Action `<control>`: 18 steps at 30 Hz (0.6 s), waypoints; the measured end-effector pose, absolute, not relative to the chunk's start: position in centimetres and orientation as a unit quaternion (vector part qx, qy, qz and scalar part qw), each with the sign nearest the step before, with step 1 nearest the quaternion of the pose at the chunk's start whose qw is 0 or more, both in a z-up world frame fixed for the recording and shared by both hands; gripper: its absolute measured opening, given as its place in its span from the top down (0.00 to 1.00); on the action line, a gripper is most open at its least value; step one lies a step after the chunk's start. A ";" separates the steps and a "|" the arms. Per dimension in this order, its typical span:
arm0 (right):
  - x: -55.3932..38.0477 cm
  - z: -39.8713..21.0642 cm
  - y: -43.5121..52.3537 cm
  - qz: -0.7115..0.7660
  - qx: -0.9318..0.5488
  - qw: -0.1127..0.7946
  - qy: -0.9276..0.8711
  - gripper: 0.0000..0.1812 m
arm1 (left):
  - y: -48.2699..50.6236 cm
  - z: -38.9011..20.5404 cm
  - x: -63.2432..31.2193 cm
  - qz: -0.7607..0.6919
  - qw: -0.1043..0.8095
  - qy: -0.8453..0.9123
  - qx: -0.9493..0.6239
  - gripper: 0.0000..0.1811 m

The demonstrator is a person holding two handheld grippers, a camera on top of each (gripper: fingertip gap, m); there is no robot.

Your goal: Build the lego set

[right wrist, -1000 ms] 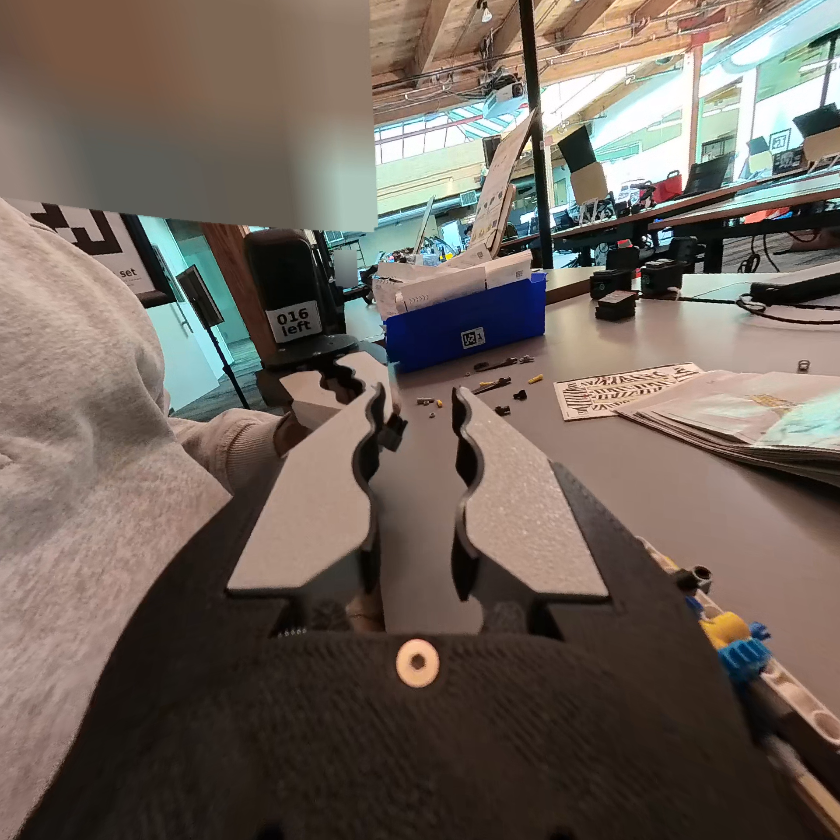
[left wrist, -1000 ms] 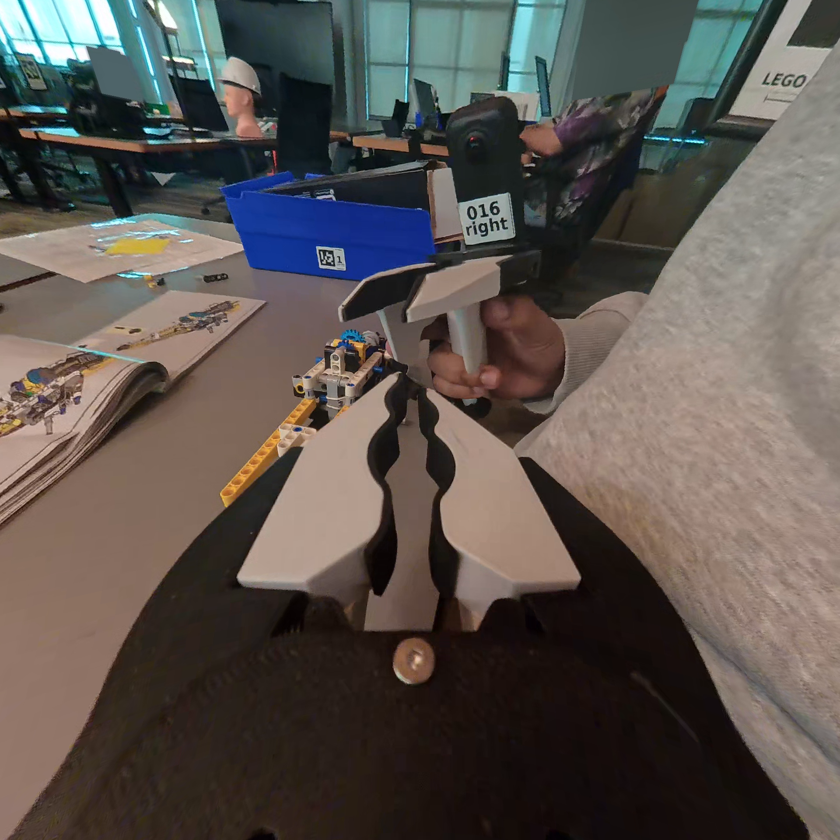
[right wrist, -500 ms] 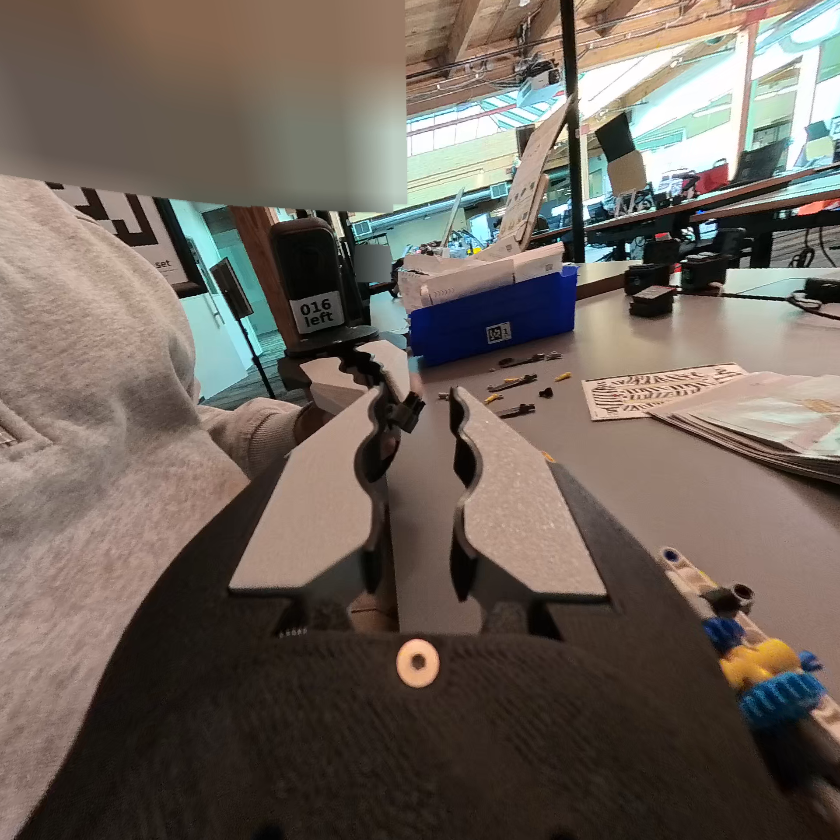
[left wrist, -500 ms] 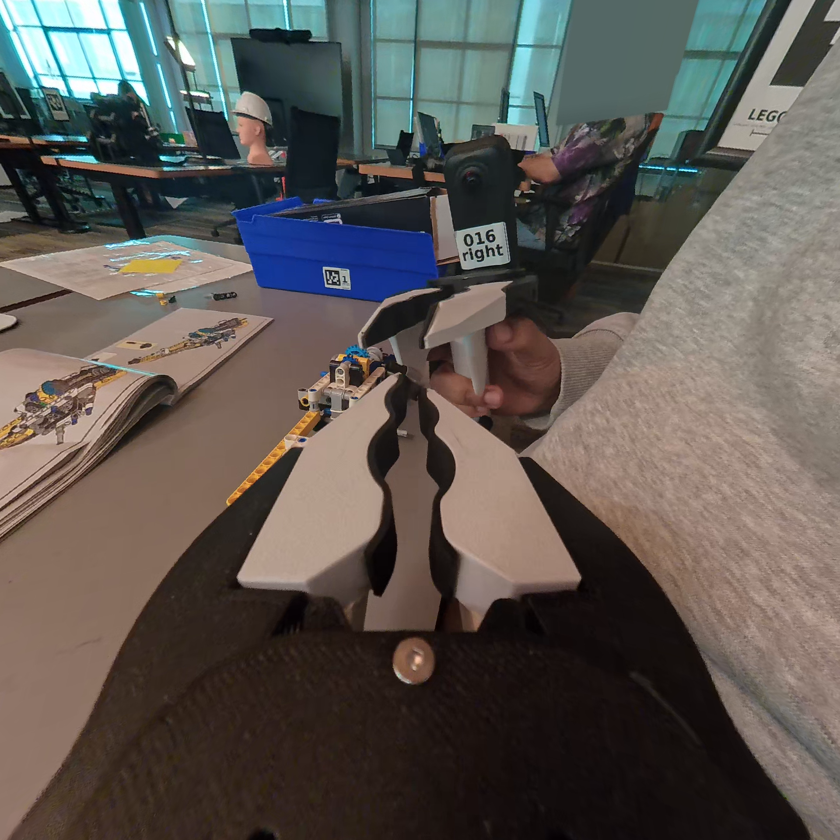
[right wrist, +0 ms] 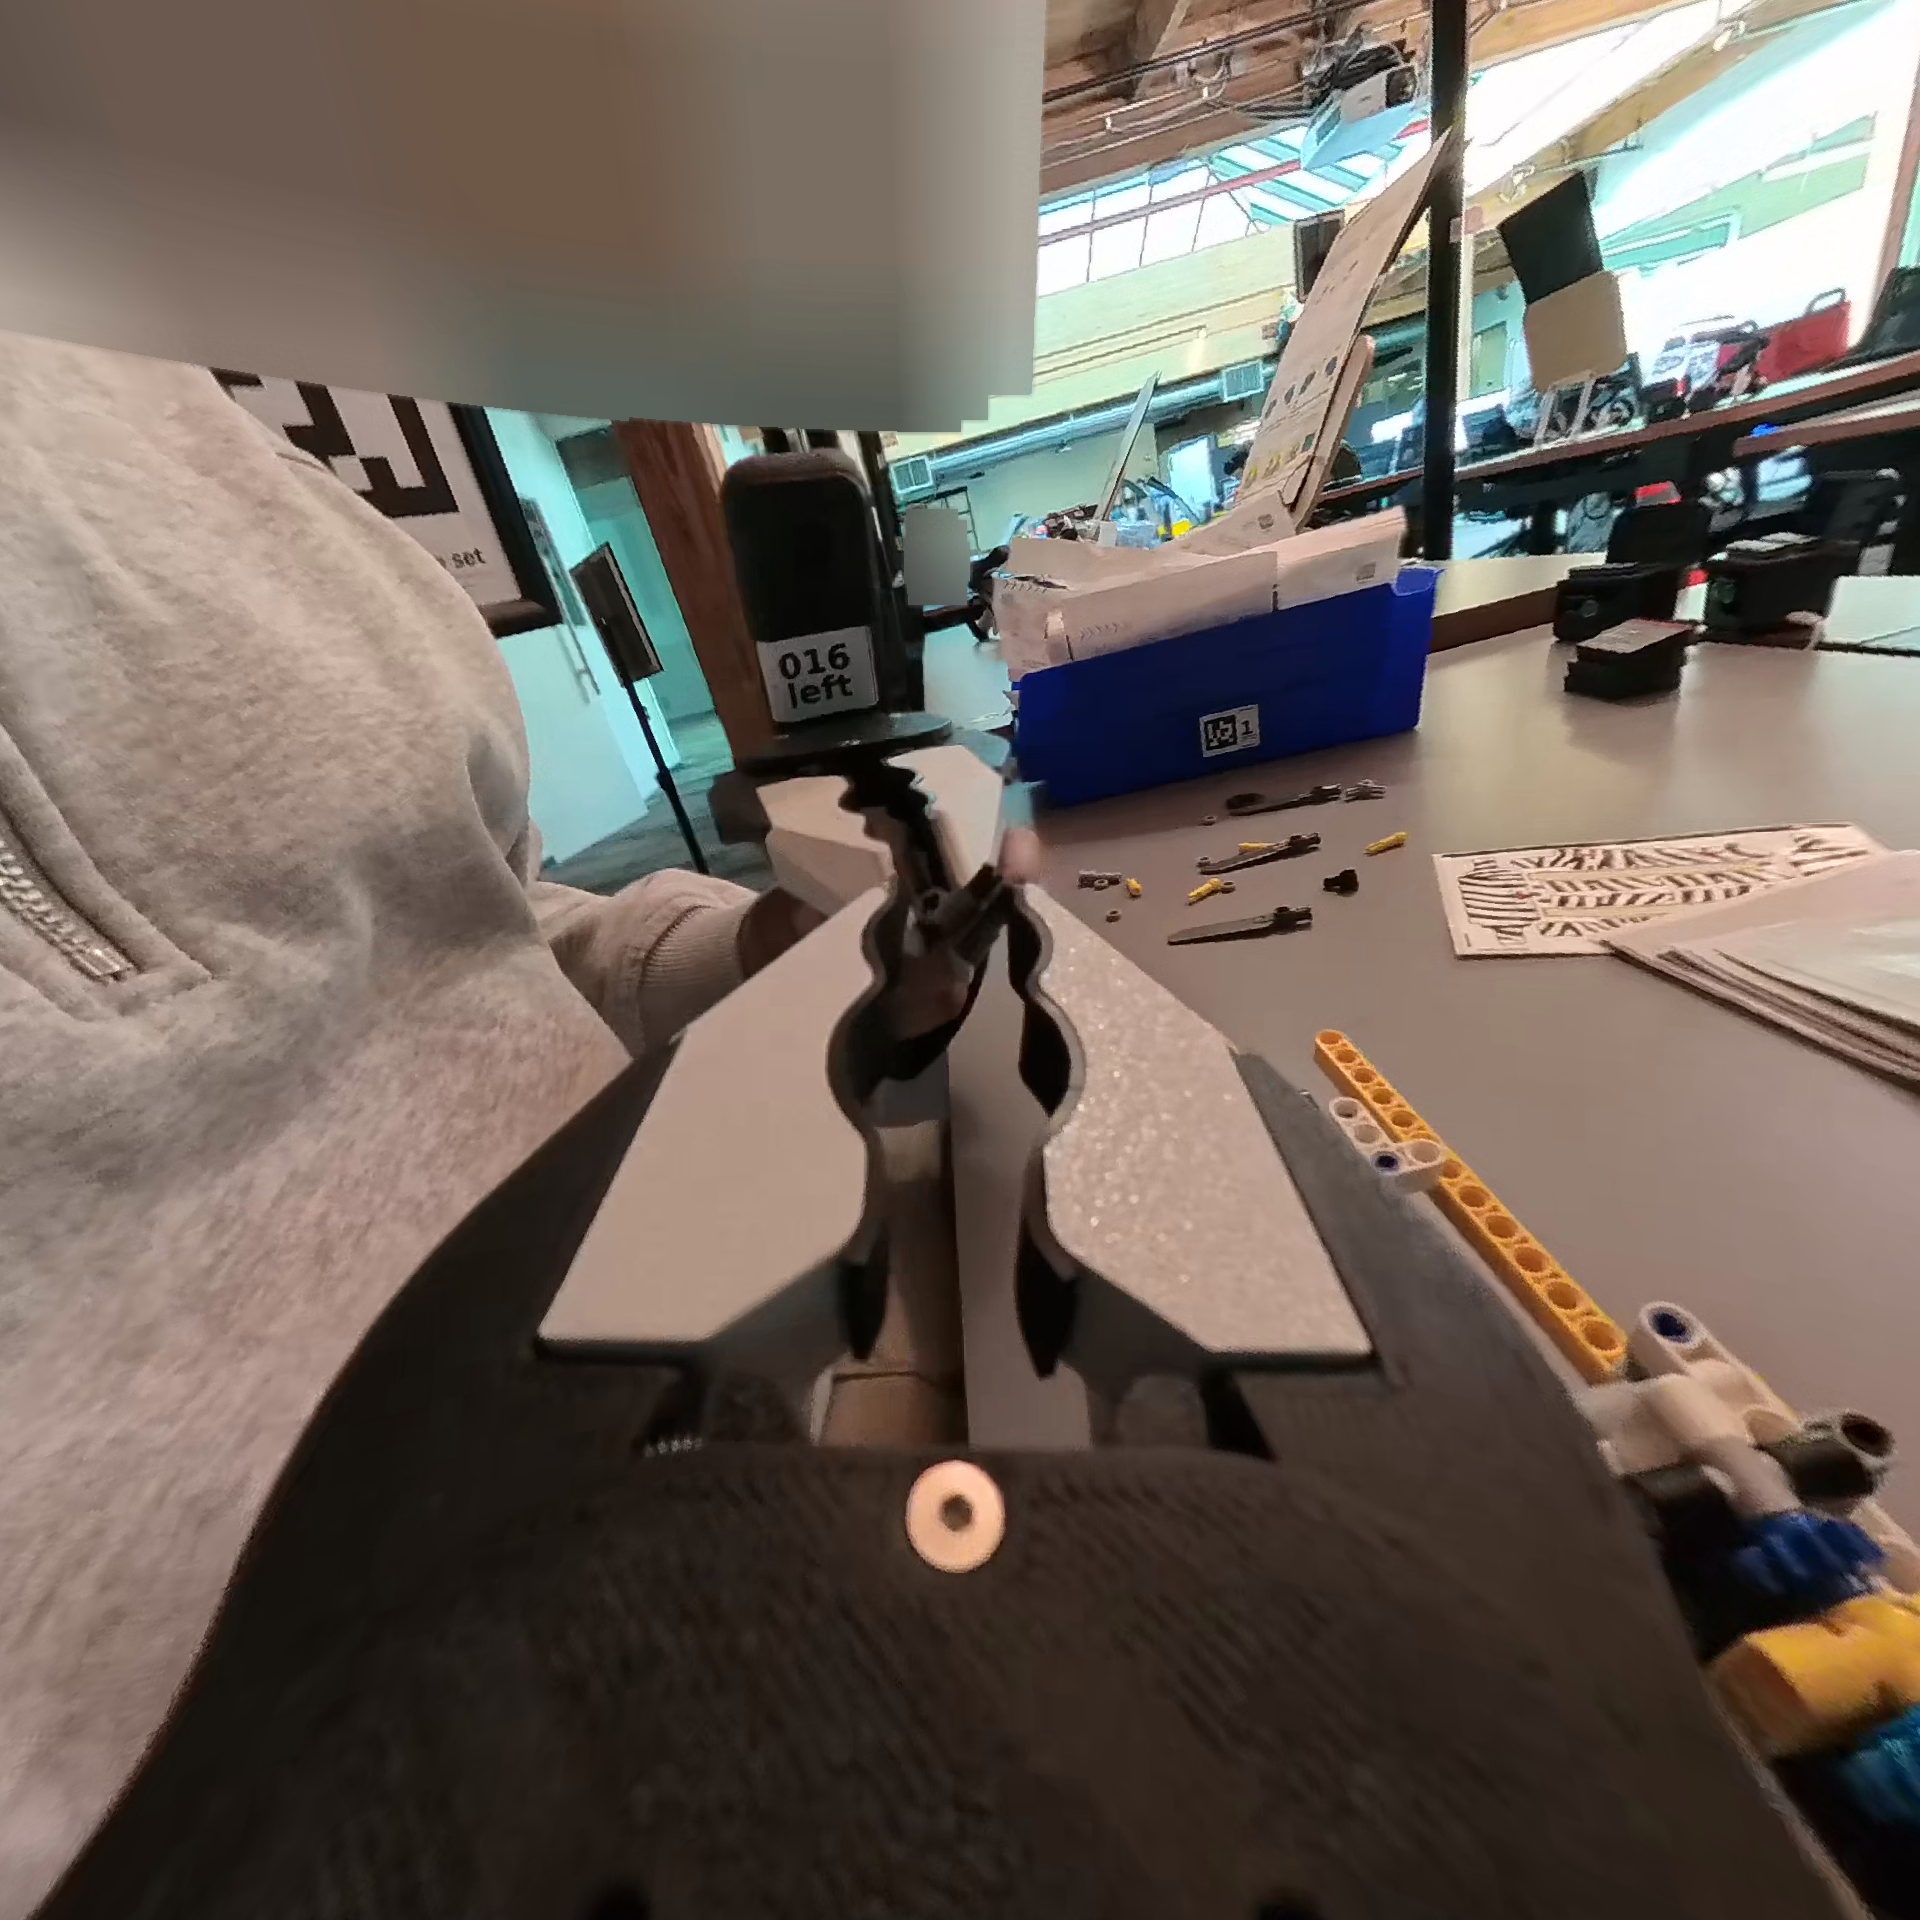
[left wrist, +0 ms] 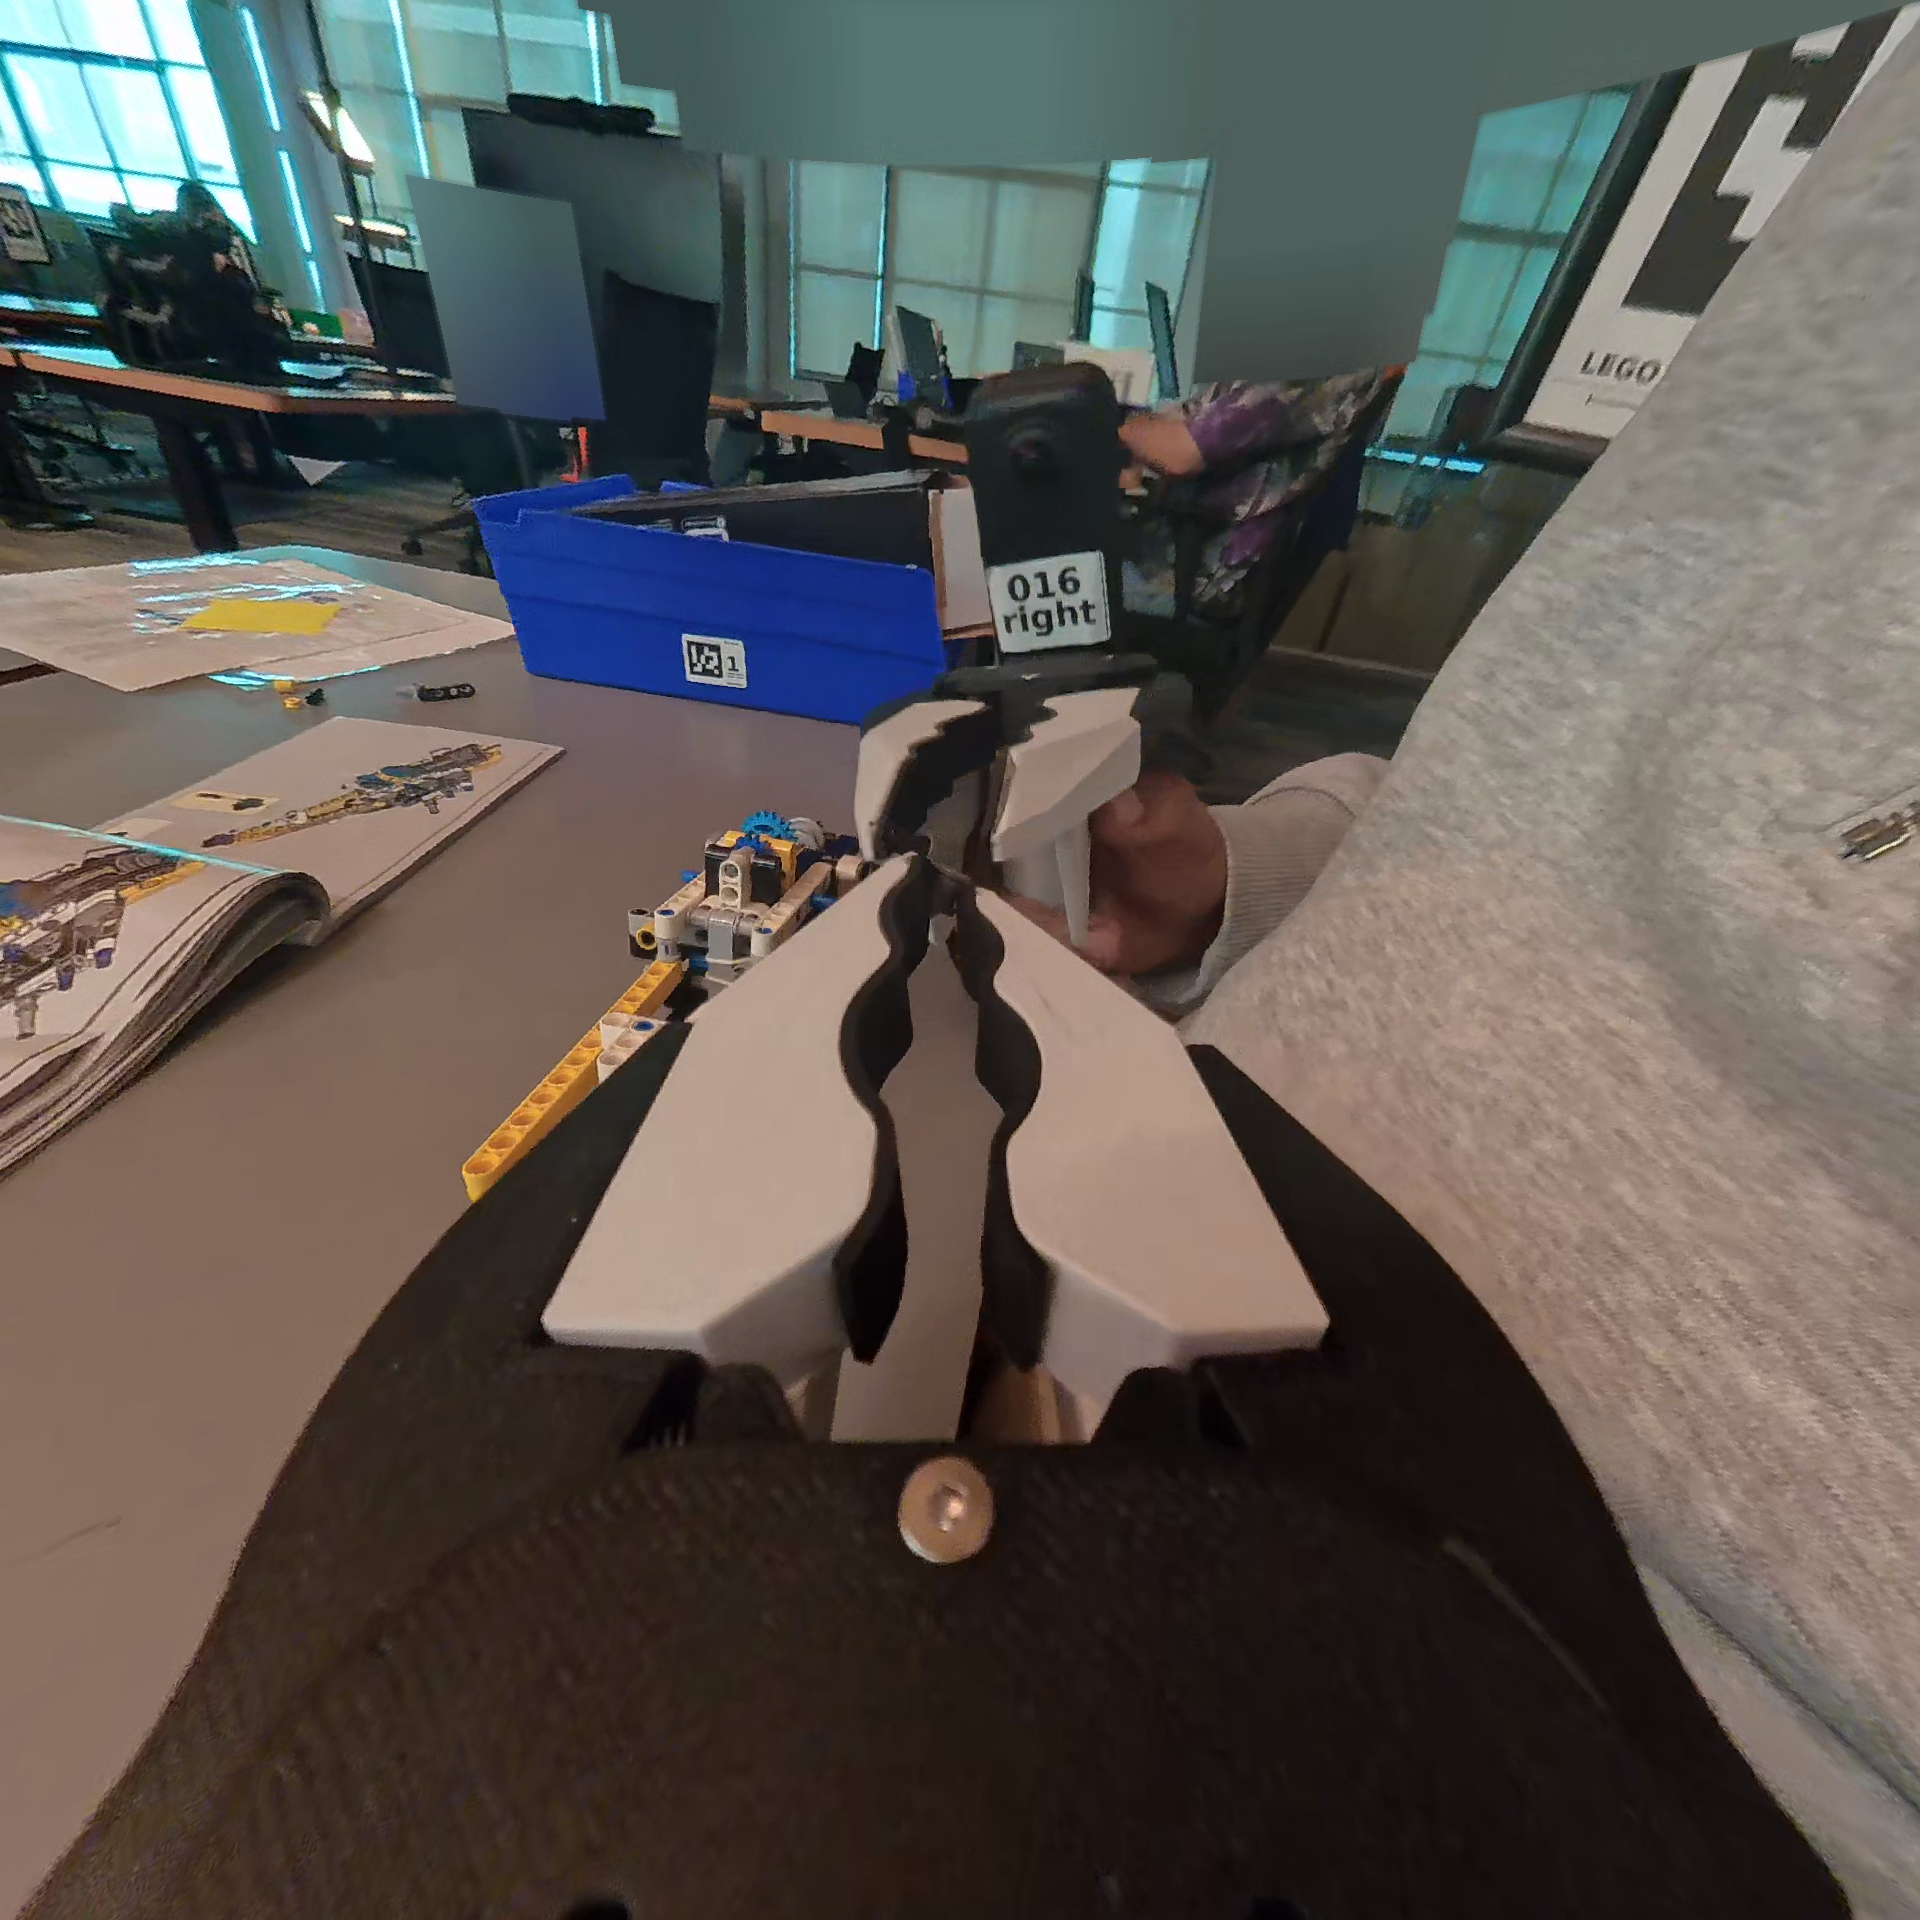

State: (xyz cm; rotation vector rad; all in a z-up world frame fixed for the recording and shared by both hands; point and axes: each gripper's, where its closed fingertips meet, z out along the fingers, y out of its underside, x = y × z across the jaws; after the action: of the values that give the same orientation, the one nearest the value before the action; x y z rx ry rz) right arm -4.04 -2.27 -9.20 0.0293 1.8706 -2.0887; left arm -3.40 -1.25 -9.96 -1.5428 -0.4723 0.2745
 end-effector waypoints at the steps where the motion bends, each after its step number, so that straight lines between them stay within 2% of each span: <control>1: -4.1 -9.2 -2.2 -0.734 0.014 0.176 0.656 0.92 | -1.1 -10.1 -3.4 0.129 0.678 -0.209 -0.693 0.99; 4: -4.2 -9.2 -2.1 -0.734 0.016 0.180 0.655 0.96 | -0.9 -10.2 -3.3 0.135 0.675 -0.204 -0.696 0.99; 18: -4.4 -9.3 -2.2 -0.733 0.021 0.179 0.656 0.96 | -1.0 -10.1 -3.4 0.130 0.680 -0.210 -0.690 0.99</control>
State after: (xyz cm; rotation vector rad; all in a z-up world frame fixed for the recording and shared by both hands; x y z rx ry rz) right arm -4.36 -2.18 -9.26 0.0591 1.8538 -2.0737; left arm -3.45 -1.01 -10.09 -1.5492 -0.4724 0.2921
